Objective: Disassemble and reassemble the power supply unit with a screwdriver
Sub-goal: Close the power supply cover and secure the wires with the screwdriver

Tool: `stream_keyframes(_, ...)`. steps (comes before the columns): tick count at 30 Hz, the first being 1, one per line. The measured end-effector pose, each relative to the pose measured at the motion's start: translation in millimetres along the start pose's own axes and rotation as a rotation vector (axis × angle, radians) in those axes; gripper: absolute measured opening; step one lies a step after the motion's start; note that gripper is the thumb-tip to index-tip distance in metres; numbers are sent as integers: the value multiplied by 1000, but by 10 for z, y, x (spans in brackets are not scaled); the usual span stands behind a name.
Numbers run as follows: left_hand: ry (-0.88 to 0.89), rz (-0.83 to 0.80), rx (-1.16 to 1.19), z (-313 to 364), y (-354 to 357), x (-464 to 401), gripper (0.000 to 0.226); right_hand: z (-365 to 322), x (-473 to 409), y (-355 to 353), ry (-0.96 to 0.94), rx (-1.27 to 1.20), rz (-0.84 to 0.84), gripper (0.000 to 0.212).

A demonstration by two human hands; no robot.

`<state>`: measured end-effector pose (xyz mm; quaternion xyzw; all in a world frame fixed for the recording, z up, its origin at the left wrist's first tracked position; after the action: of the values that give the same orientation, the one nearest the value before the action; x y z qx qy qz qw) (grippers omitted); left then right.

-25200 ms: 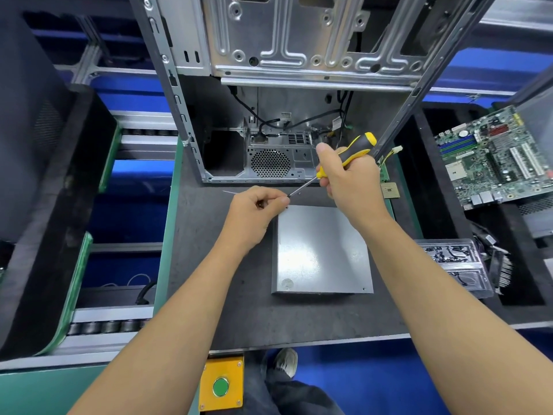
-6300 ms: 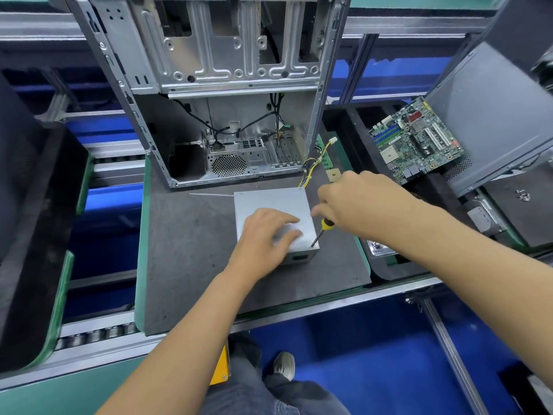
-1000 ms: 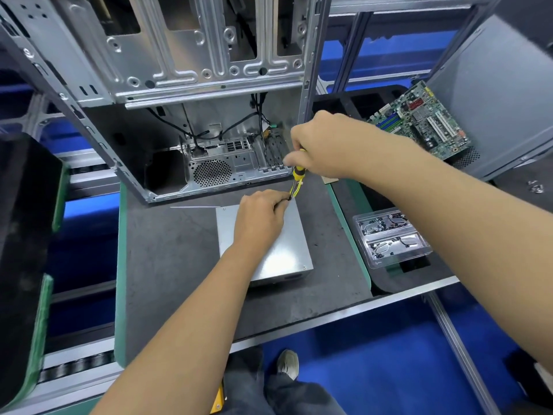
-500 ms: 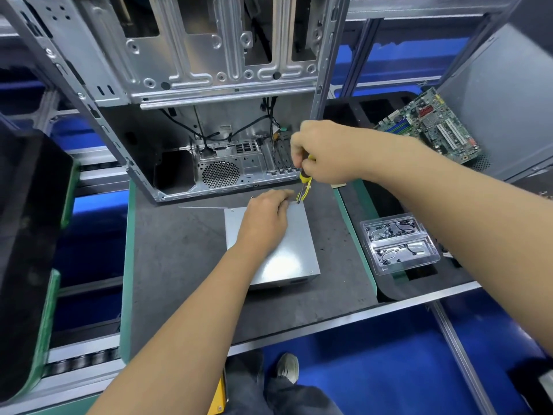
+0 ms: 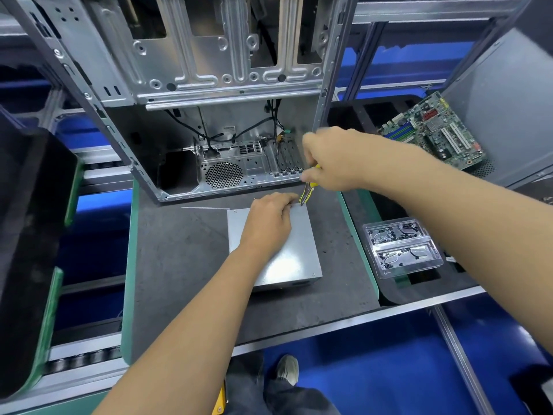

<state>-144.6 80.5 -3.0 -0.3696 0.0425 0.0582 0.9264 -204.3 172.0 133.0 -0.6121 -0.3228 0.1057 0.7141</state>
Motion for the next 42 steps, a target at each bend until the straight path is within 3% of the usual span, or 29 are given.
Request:
stream_keyframes(2,0,-11,-8,-2,5,-5,32,-57,-1,-6,-86,-118,-36,3)
stream_keyframes(4,-2,-11,-11,-3,7,-8,33,-76,-25,-42,-96,-21,31,7)
stream_keyframes(7,-6,-6,-13,-6,9,-5,32,-51,-27,-23,13,184,84,34)
stream_keyframes(9,-5,-2,-9,-14,10,-3,31,17,-6,18,51,47,18,36)
stream_keyframes(13,7,-13,-27,2,6,-2,30,71,2,-15,-25,-92,-7,13)
stream_keyframes(16,8,-20,-39,-8,11,-3,30,193,4,-9,38,-167,63,21)
stream_keyframes(22,1,-38,-55,-4,11,-2,30,539,59,174,160,-281,57,17)
stream_keyframes(31,6,-37,-38,-6,9,6,29,1074,296,416,290,-497,257,11)
stream_keyframes(35,-8,-22,47,21,-74,-7,28,1254,379,622,383,-588,360,19)
stream_keyframes(37,-35,99,106,-55,-303,-35,26,1317,409,824,434,-723,373,34)
stream_keyframes(39,-108,261,126,-296,-642,-52,23,1324,453,1118,467,-1078,375,42)
stream_keyframes(41,-240,288,87,-612,-918,-111,20,1287,480,1428,510,-1390,358,25)
stream_keyframes(42,-297,215,18,-748,-981,-166,19,1265,484,1571,546,-1442,351,15)
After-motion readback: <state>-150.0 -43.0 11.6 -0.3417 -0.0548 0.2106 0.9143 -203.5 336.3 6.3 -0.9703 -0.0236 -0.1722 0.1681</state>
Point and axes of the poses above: each hand's wrist, its own x-axis away from the middle knuckle, its own y-axis out of the palm, z = x × y, the point moved 6 cm from there along -x, towards the middle knuckle, and after that the axes turned 1 degree about -x, right-handed, at the moved point
